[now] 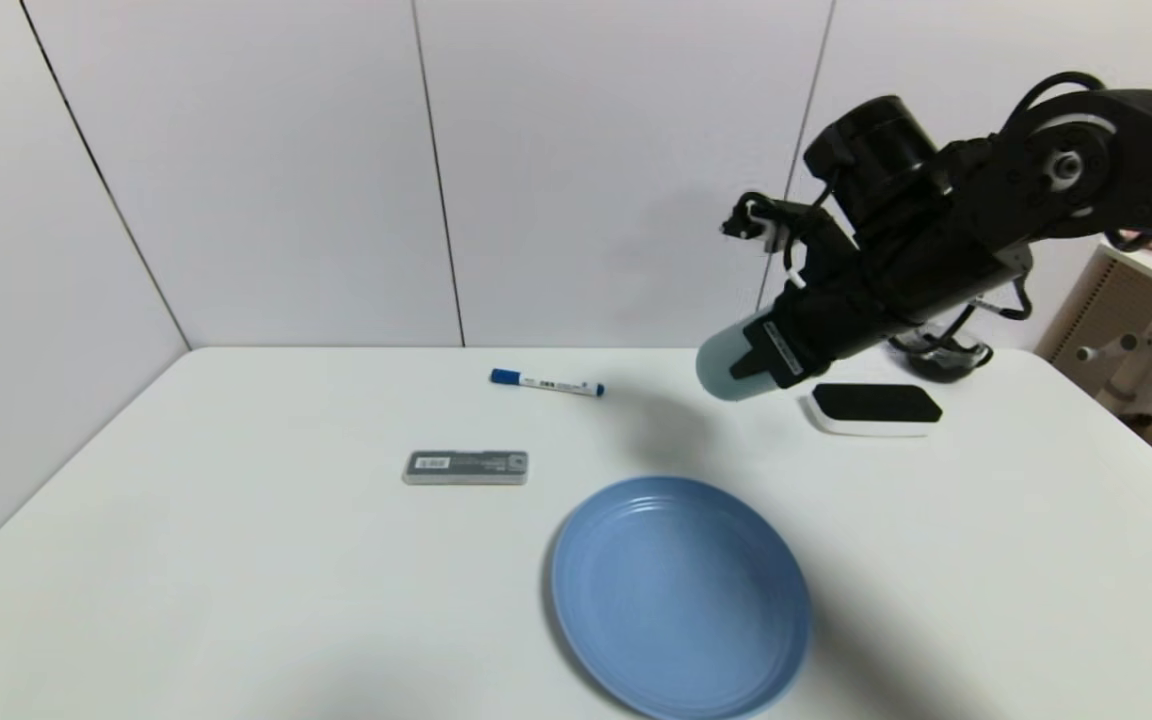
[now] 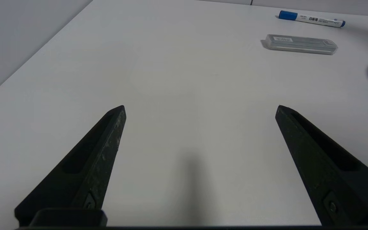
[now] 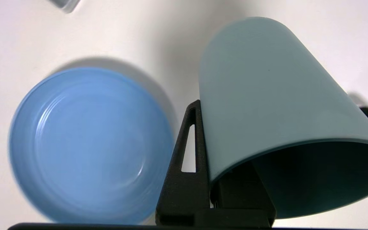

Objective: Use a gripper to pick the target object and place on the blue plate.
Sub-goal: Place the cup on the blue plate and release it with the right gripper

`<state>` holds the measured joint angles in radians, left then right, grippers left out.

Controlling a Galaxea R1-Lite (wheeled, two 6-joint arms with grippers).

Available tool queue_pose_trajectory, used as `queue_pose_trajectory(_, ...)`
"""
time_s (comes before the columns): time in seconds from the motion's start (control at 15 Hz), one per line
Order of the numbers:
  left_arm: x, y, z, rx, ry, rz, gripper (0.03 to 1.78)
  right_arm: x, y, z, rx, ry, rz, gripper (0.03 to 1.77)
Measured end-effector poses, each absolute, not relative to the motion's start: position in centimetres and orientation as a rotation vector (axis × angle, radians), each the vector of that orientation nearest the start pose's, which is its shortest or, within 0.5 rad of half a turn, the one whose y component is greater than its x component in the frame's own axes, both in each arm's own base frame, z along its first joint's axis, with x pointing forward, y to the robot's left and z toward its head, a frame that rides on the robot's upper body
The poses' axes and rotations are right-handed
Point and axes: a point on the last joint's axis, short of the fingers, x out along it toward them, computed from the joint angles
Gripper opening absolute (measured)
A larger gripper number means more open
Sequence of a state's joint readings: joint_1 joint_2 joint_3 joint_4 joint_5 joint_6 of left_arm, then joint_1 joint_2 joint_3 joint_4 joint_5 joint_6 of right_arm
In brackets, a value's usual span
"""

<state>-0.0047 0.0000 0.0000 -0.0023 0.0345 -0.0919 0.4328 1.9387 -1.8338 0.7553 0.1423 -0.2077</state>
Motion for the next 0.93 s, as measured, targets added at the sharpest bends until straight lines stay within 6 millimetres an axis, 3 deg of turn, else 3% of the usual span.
queue_pose_trajectory(0.27, -2.3, 0.1, 7.6, -0.092, -0.004, 0.03, 1.69, 28.4, 15.5, 25.9, -0.337, 0.79, 0.683, 0.11)
queue_pose_trajectory(0.6, -2.3, 0.1, 7.6, -0.092, -0.004, 0.03, 1.69, 24.2, 17.6, 23.4, -0.364, 0.688, 0.799, 0.11)
queue_pose_trajectory(0.93, -2.3, 0.1, 7.6, -0.092, -0.004, 0.03, 1.69, 22.2, 19.6, 20.1, -0.372, 0.583, 0.888, 0.11)
